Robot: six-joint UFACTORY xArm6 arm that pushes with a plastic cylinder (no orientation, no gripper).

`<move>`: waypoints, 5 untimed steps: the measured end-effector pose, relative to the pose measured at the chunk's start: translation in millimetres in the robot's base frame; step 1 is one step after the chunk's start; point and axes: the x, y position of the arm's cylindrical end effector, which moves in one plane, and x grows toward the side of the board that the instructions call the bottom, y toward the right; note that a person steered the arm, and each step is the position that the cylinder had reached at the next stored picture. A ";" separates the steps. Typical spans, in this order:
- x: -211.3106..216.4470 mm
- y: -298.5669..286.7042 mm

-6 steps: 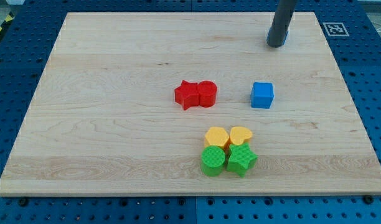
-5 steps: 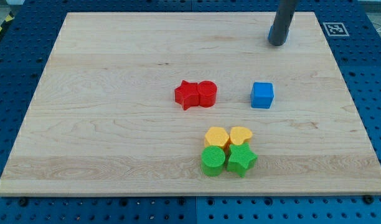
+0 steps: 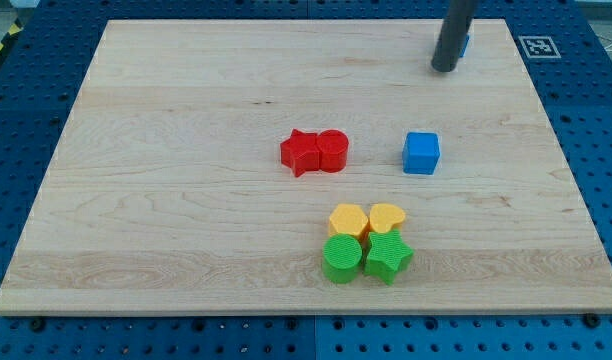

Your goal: Move your arm to the blue cube

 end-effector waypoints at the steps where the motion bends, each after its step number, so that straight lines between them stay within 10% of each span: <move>1: 22.3 -18.2; 5: 155.3 -90.4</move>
